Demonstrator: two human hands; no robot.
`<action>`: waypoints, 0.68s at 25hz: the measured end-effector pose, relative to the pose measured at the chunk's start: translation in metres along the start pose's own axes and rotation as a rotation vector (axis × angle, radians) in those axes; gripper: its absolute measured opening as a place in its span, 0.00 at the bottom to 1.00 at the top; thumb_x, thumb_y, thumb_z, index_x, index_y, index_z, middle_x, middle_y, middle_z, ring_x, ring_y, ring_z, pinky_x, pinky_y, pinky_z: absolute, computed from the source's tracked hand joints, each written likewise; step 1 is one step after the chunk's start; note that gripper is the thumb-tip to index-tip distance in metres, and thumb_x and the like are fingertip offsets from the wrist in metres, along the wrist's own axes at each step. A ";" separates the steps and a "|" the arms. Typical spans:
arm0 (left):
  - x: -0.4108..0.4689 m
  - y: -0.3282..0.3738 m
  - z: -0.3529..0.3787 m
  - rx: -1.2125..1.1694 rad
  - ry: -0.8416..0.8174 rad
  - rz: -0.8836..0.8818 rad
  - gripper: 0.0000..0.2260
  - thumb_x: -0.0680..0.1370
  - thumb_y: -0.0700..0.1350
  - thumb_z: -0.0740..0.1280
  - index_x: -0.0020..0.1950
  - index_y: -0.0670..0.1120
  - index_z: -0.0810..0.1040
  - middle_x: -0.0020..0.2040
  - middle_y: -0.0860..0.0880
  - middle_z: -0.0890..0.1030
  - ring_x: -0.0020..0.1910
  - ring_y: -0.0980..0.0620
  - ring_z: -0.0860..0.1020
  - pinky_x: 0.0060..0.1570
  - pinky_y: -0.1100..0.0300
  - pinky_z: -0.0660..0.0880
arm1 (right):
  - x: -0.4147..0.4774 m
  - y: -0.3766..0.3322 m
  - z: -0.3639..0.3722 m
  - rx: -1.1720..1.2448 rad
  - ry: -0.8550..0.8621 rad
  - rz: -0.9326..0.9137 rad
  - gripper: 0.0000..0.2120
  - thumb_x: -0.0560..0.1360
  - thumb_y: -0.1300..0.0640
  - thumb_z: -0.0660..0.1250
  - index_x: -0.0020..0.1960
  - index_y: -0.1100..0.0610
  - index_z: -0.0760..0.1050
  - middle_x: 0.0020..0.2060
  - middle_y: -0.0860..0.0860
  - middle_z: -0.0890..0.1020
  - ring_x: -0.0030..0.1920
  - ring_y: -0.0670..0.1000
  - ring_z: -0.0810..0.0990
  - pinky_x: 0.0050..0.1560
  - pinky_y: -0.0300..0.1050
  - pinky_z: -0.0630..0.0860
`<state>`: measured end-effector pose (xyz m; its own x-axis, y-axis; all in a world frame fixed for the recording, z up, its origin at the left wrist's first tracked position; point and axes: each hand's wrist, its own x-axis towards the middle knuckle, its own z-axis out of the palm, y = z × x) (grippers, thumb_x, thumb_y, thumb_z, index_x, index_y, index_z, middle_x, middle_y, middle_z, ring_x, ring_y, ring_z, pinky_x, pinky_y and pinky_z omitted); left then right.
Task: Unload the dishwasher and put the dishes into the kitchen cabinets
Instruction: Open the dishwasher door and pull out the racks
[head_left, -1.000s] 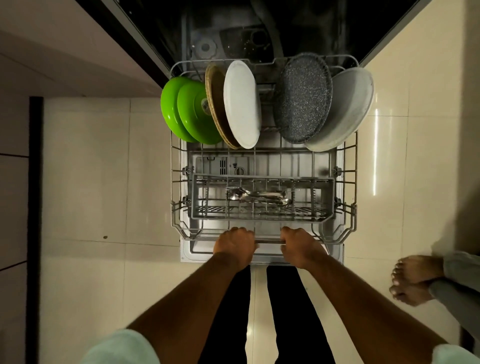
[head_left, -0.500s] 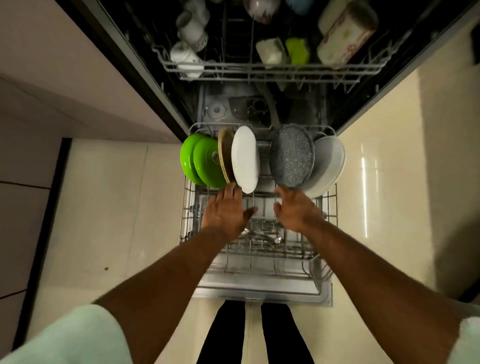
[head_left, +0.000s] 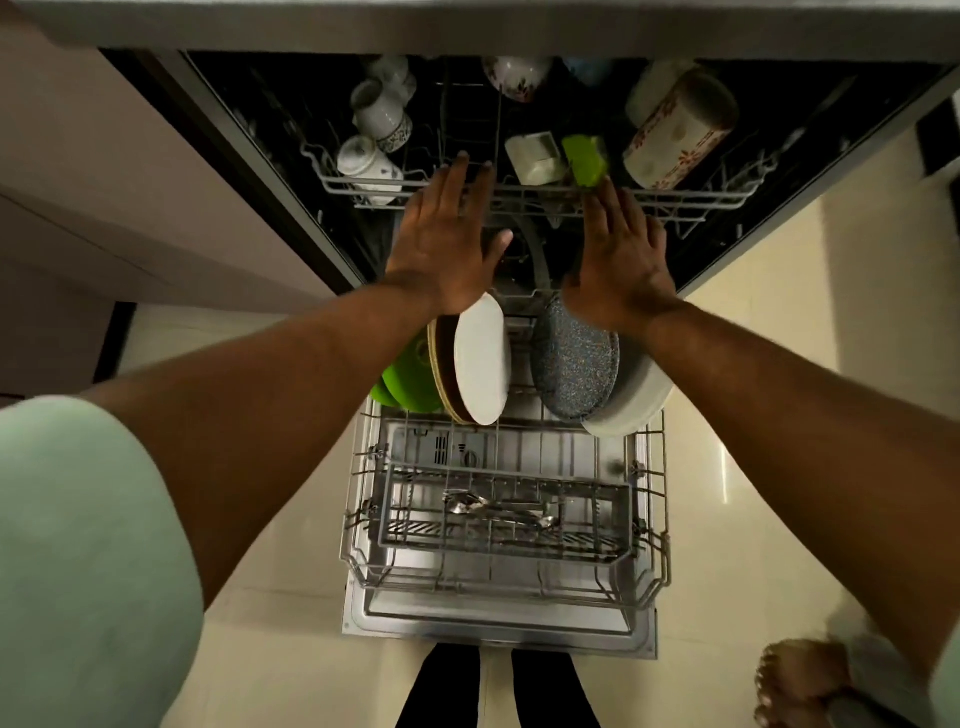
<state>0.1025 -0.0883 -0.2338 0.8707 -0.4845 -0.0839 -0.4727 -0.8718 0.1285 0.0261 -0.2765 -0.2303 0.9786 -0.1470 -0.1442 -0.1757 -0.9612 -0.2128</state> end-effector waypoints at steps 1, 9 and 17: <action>0.008 -0.002 0.001 0.013 -0.026 -0.012 0.31 0.81 0.61 0.49 0.80 0.47 0.48 0.80 0.43 0.50 0.78 0.43 0.49 0.75 0.47 0.50 | 0.002 0.002 0.003 -0.011 0.017 -0.007 0.44 0.73 0.49 0.66 0.80 0.57 0.45 0.79 0.55 0.46 0.79 0.57 0.44 0.76 0.60 0.45; 0.007 0.006 0.009 0.086 0.039 -0.061 0.26 0.81 0.60 0.51 0.74 0.47 0.61 0.70 0.43 0.66 0.70 0.42 0.63 0.66 0.44 0.61 | -0.002 0.004 0.020 -0.094 0.161 -0.028 0.45 0.70 0.51 0.69 0.78 0.62 0.49 0.77 0.60 0.56 0.78 0.60 0.48 0.75 0.60 0.42; -0.037 0.020 0.012 0.054 -0.024 -0.082 0.27 0.81 0.59 0.53 0.75 0.45 0.61 0.71 0.41 0.65 0.72 0.40 0.61 0.65 0.43 0.62 | -0.038 0.003 0.019 -0.108 0.097 -0.025 0.41 0.71 0.52 0.67 0.79 0.57 0.51 0.73 0.59 0.60 0.75 0.61 0.56 0.74 0.61 0.55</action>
<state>0.0594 -0.0886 -0.2399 0.9036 -0.4124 -0.1159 -0.4071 -0.9109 0.0670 -0.0140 -0.2694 -0.2438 0.9891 -0.1399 -0.0454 -0.1441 -0.9835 -0.1096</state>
